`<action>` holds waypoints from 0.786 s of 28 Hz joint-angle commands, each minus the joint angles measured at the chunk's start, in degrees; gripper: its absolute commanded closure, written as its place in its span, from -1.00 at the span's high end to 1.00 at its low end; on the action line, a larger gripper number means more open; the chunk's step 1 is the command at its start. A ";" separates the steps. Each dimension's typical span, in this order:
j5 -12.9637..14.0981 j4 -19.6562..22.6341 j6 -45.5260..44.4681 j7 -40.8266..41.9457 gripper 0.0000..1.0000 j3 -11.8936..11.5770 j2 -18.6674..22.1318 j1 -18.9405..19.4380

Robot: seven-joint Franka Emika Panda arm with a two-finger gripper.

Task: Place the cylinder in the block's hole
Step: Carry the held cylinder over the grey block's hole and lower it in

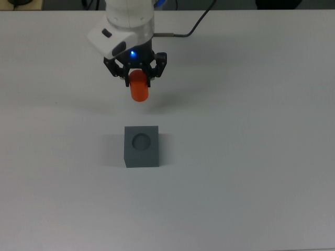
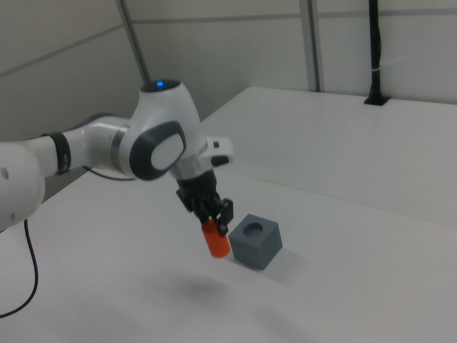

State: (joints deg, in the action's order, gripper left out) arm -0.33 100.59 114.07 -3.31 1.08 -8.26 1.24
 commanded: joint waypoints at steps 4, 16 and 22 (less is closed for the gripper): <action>0.06 -12.42 -2.27 -2.40 -0.82 -0.29 -7.82 0.07; -0.55 -18.50 0.80 -6.80 -0.82 -0.11 -16.00 0.16; -0.55 -19.46 1.68 -7.33 -0.82 -0.11 -17.41 0.16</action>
State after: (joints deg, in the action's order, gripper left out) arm -0.38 83.55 115.52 -8.84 1.09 -24.40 1.10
